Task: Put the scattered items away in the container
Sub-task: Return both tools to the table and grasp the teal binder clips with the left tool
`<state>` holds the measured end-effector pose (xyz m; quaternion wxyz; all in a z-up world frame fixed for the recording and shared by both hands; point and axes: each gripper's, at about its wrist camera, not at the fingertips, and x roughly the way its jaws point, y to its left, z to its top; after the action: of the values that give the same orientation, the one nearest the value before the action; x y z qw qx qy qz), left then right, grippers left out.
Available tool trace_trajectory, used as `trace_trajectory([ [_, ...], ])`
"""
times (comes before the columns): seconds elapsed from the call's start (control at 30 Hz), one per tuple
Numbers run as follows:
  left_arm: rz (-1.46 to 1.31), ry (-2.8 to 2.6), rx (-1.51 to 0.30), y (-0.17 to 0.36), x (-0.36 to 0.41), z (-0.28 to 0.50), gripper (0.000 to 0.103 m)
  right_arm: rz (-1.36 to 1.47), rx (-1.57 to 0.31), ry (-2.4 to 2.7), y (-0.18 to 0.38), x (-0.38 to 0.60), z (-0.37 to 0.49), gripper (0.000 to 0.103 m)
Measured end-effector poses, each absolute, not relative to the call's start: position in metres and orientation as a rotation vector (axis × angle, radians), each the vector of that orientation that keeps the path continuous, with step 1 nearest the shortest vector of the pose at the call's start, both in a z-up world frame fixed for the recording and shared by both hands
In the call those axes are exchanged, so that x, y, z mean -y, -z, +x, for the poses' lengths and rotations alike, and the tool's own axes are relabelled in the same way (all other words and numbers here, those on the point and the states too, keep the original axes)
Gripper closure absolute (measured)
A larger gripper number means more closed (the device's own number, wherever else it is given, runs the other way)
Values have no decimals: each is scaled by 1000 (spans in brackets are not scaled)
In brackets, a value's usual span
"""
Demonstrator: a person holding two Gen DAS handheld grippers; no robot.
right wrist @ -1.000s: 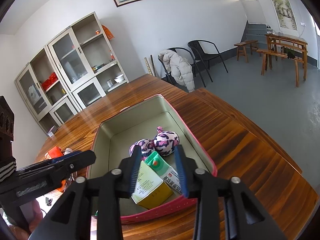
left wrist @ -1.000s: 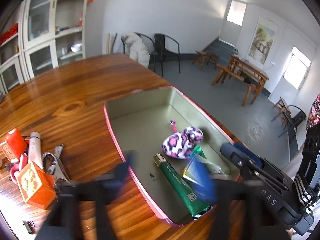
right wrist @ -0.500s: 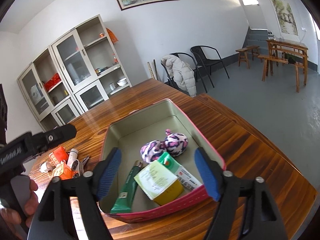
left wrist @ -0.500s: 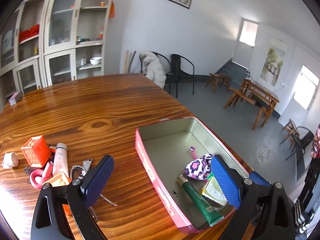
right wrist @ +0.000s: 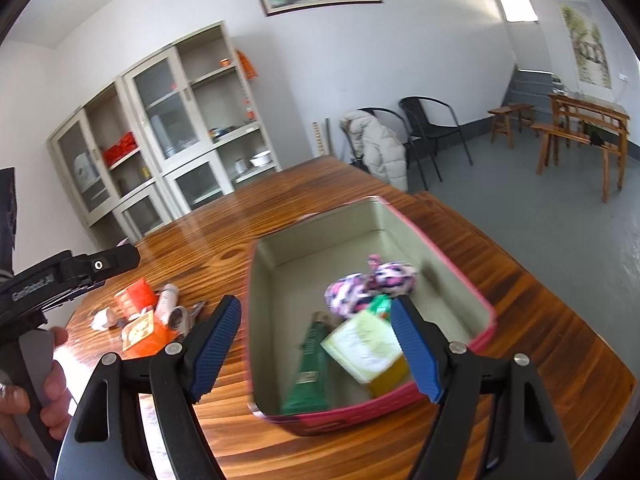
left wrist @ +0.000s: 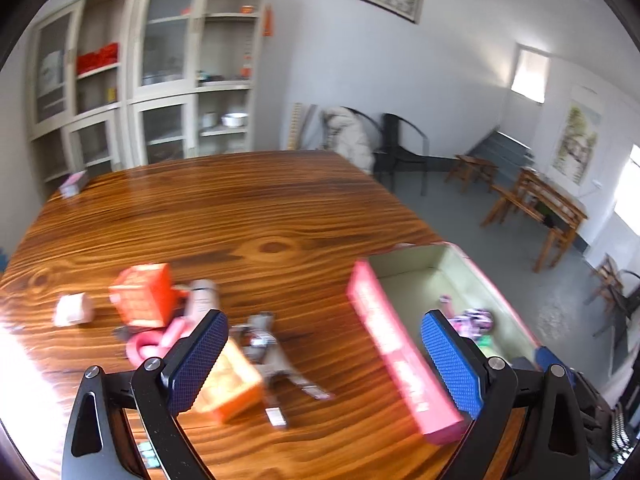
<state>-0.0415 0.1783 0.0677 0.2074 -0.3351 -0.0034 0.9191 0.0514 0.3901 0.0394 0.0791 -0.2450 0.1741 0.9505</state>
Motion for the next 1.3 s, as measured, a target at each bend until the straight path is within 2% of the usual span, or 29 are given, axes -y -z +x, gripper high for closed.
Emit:
trace_trajectory([
  [0.4,-1064,-2798,12,-28,-60,-54,4,-873,-385,-3036,-32,-303,17,22],
  [0.63,-1100,-2769,15,-2,-26,-54,4,-966,-324,-3089,-21,-261,0,22],
  [0.87,-1187,-2603,107,29,-8,-46,4,-1066,-350,-3097,-3,-239,-10,22],
  [1.3,-1219,-2483,-207,54,-33,-31,4,-1123,-442,-3068,16,-240,-22,22],
])
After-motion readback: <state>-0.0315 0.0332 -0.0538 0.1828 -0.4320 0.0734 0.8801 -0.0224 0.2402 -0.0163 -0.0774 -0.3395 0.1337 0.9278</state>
